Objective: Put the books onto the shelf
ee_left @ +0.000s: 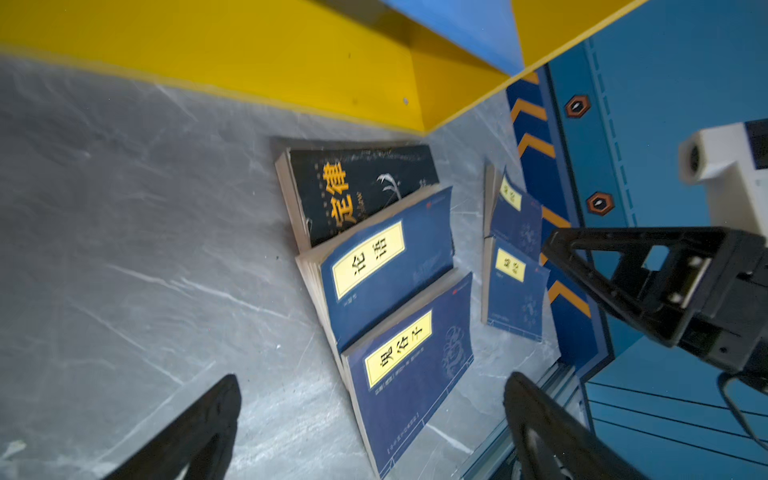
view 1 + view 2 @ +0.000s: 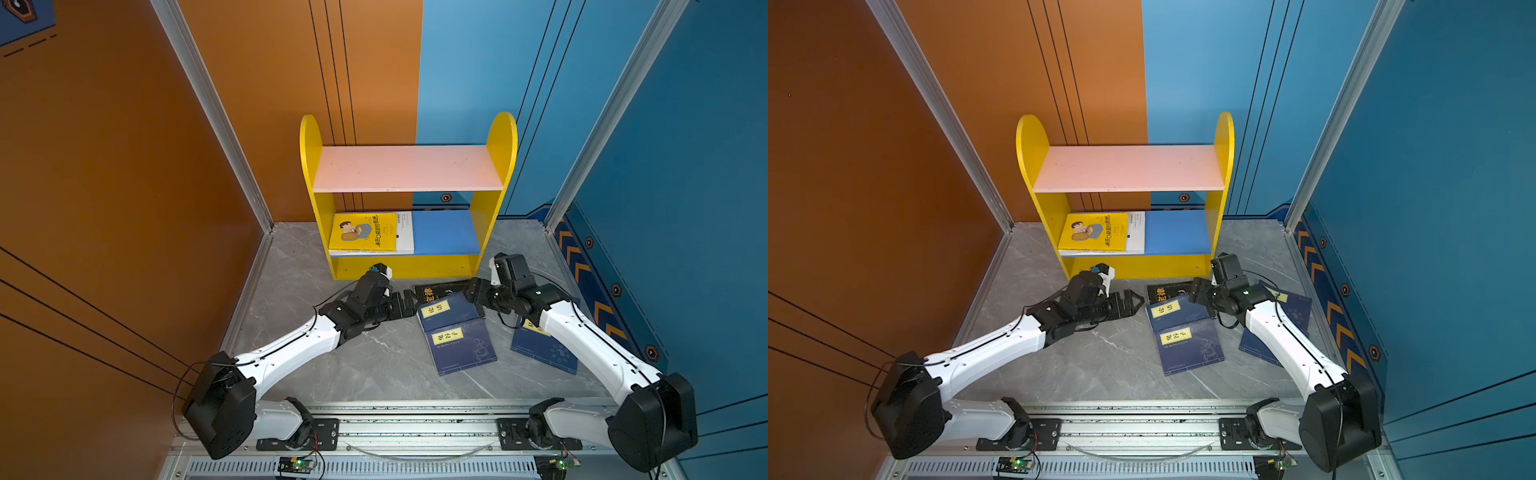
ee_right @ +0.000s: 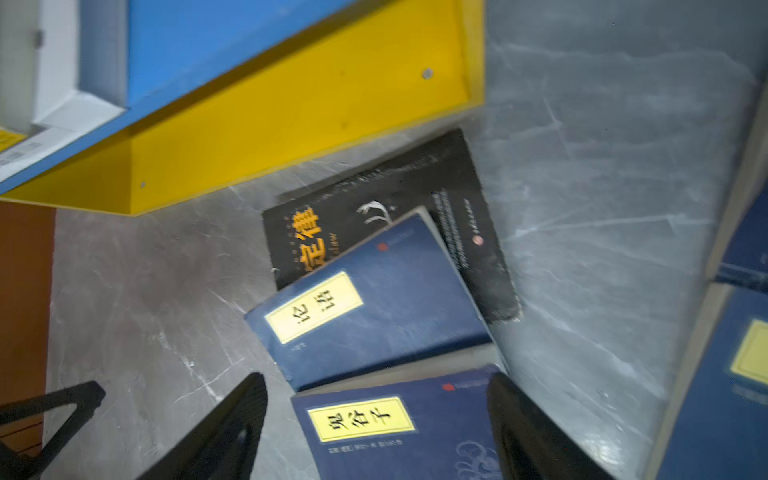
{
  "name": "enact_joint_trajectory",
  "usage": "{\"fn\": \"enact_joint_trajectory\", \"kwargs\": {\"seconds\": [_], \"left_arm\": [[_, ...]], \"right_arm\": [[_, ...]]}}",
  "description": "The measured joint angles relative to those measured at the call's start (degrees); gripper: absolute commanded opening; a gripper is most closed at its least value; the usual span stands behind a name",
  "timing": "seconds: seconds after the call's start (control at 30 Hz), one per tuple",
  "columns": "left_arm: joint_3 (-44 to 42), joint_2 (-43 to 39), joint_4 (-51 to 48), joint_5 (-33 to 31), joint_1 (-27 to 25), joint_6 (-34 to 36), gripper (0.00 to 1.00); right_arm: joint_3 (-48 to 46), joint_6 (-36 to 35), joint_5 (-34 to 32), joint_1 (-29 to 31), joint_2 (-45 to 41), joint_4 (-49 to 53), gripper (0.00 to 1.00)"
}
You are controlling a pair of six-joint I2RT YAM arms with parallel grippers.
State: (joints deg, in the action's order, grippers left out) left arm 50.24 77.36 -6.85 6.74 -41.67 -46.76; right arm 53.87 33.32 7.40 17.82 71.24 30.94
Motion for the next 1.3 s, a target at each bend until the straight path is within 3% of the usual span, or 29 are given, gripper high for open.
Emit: {"fn": "enact_joint_trajectory", "kwargs": {"seconds": [0.27, 0.73, 1.3], "left_arm": [[-2.58, 8.26, 2.91, -3.17, -9.07, -5.31, 0.98], [-2.58, 18.64, 12.07, -8.52, -17.86, -14.86, 0.97], [-0.66, 21.92, 16.00, -14.51, -21.05, -19.80, 0.96]], "right_arm": [[-10.10, 0.11, 4.02, -5.07, -5.42, 0.11, 0.85], [-19.41, -0.35, 11.69, -8.85, -7.50, -1.62, 0.84], [-22.62, -1.84, 13.62, -8.83, -3.93, -4.22, 0.80]]}}
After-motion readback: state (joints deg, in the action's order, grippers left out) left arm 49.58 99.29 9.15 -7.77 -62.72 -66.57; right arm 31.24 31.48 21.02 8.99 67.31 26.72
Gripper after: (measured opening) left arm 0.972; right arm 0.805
